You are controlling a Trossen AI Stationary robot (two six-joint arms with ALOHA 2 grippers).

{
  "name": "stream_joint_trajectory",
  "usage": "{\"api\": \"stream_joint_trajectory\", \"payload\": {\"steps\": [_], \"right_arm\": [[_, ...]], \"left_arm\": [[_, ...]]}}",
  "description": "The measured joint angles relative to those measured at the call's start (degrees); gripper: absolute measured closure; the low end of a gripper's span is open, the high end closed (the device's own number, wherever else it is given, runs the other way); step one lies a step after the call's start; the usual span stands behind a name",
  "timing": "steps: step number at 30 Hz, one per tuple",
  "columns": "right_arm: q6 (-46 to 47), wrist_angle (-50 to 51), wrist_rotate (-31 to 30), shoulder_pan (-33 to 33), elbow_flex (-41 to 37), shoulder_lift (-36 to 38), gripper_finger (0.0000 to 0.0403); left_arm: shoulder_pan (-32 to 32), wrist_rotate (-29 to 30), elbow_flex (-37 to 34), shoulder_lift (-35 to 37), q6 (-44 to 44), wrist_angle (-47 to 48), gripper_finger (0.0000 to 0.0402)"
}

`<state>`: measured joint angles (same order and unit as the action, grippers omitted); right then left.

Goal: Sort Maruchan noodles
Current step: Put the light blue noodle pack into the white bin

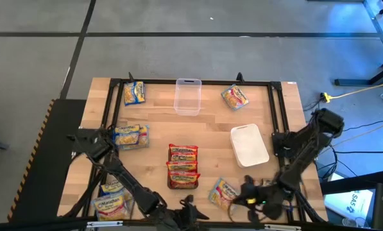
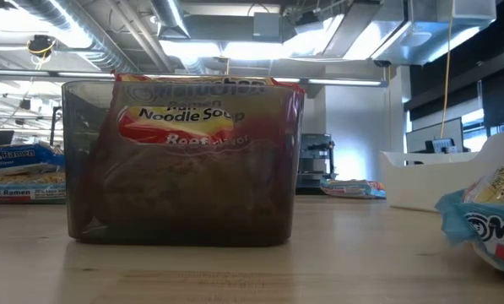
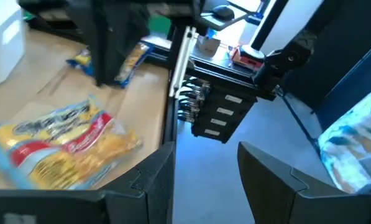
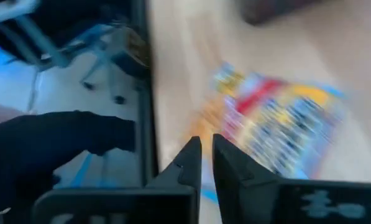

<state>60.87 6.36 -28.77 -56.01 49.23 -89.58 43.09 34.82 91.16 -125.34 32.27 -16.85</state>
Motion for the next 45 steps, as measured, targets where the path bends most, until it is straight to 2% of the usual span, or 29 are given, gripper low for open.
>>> {"api": "stream_joint_trajectory", "payload": {"steps": [3,6,9,13,17,24,33,45], "right_arm": [[11.0,10.4,-1.6,-3.0,0.0,2.6,0.036],[19.2,15.0,-0.5,-5.1,0.0,2.8,0.0312],[23.2,14.5,-2.5,-6.1,-0.9,2.2,0.0244],[28.2,14.2,-5.3,-5.7,-3.9,1.5,0.0158],[31.5,8.0,-6.7,-4.3,-9.2,1.5,0.0109],[29.8,-6.9,-5.0,-1.8,-15.1,-0.5,0.0099],[25.1,-16.8,-0.4,2.2,-15.1,-6.5,0.0104],[22.9,-23.8,3.6,2.6,-15.2,-7.1,0.0105]], "left_arm": [[-1.2,-0.1,6.4,-4.2,-2.7,3.6,0.0233],[-2.7,-0.8,11.7,-7.9,-3.6,8.2,0.0233],[-4.3,-2.8,14.8,-10.7,-4.0,10.8,0.0233],[-6.2,-5.6,15.3,-13.1,-3.9,11.5,0.0233],[-7.5,-8.2,15.4,-14.2,-2.5,12.1,0.0233],[-8.2,-8.7,15.4,-14.3,0.2,17.3,0.0233],[-8.2,-9.2,14.2,-14.2,1.7,18.6,0.0233],[-8.7,-10.6,10.1,-14.1,4.4,19.0,0.0233]]}}
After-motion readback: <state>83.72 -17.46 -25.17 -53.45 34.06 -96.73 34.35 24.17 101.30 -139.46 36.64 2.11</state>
